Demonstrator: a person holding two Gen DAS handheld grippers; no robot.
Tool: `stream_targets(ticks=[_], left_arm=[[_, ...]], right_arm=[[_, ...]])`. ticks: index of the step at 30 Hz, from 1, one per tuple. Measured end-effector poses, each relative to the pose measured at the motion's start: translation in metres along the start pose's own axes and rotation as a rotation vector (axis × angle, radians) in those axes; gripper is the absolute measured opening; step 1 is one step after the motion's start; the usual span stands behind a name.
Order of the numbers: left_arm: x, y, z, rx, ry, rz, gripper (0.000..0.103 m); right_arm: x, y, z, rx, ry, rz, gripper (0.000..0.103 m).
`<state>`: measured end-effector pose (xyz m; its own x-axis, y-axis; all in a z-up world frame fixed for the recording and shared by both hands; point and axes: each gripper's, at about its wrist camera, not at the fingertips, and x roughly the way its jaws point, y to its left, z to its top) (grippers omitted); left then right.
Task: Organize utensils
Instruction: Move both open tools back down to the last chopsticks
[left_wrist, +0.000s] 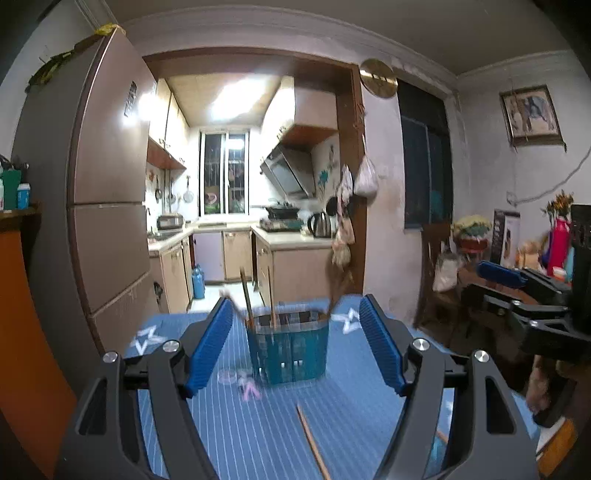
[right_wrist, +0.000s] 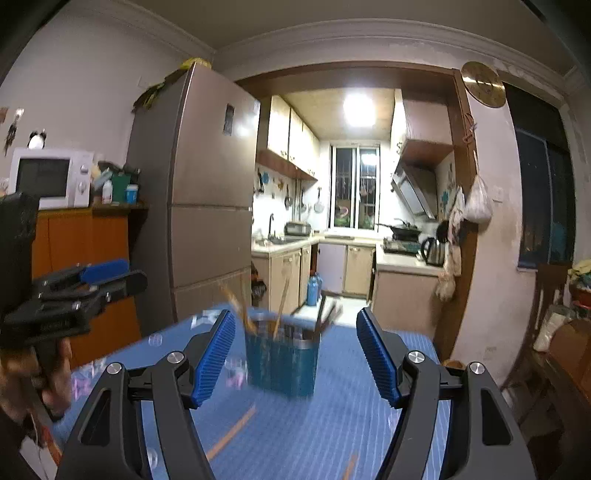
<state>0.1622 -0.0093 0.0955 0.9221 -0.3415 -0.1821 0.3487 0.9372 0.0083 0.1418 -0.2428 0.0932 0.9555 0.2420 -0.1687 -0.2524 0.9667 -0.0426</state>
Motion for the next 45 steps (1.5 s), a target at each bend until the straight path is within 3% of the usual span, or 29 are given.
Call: stream_targets(ticks=[4,5,6,11,13,16,23,29,31,36,38,41,45], left_arm=[[-0.001,0.004,-0.043,-0.008,0.093,-0.001,0.068],[0.003,0.006,-0.055,-0.015,0.125,-0.001,0.068],[0.006,0.007,-0.062,-0.018,0.148,-0.002,0.068],[0.02,0.005,-0.111,-0.021,0.274,-0.004,0.068],[0.021,0.003,-0.127,-0.03,0.308,-0.011,0.068],[0.024,-0.002,-0.148,-0.04,0.358,-0.03,0.069],[0.018,-0.012,-0.176,-0.043,0.434,-0.06,0.089],[0.017,-0.015,-0.195,-0.076,0.468,-0.067,0.089],[0.017,-0.018,-0.199,-0.078,0.469,-0.074,0.084],[0.022,-0.029,-0.2,-0.08,0.488,-0.118,0.052],[0.025,-0.036,-0.201,-0.066,0.492,-0.114,0.05],[0.031,-0.04,-0.202,-0.084,0.511,-0.118,0.04],[0.037,-0.043,-0.202,-0.091,0.531,-0.09,0.012]], right_arm=[[-0.026,0.0,-0.058,0.02,0.071,-0.049,0.069],[-0.031,-0.002,-0.075,0.032,0.099,-0.06,0.065],[-0.035,-0.003,-0.087,0.041,0.118,-0.07,0.054],[-0.046,-0.008,-0.159,0.123,0.271,-0.085,0.031],[-0.046,-0.005,-0.183,0.153,0.32,-0.081,0.031],[-0.047,0.001,-0.204,0.173,0.352,-0.074,0.031],[-0.044,0.009,-0.222,0.164,0.386,-0.082,0.029],[-0.043,0.016,-0.221,0.144,0.383,-0.102,0.021],[-0.044,0.019,-0.221,0.133,0.378,-0.109,0.02],[-0.045,0.021,-0.221,0.13,0.372,-0.116,0.018],[-0.045,0.021,-0.221,0.129,0.371,-0.117,0.017],[-0.046,0.021,-0.222,0.133,0.368,-0.116,0.017],[-0.047,0.022,-0.221,0.133,0.365,-0.119,0.016]])
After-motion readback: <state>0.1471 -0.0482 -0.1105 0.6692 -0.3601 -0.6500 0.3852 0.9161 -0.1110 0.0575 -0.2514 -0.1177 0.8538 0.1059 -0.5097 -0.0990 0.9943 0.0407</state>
